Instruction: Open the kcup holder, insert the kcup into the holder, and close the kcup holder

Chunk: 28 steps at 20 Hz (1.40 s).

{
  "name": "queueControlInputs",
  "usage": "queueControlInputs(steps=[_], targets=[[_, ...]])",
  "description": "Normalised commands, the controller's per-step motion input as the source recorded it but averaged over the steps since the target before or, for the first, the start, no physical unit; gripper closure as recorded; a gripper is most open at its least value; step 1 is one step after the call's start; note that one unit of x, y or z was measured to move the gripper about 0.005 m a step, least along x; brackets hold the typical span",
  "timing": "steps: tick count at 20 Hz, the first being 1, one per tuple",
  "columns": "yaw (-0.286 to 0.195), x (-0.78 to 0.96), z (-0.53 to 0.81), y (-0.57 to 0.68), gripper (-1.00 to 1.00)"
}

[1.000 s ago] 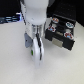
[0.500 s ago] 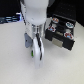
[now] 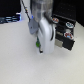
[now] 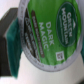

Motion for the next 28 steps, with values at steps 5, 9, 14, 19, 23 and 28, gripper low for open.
queueControlInputs(steps=[5,9,14,19,23,28], targets=[[0.052,0.00,0.67,0.52,1.00],[0.074,-0.11,0.49,0.51,1.00],[0.062,-0.16,0.42,0.53,1.00],[0.048,-0.16,0.29,0.54,1.00],[0.042,-0.08,0.27,0.54,1.00],[0.048,-0.11,0.09,0.53,1.00]])
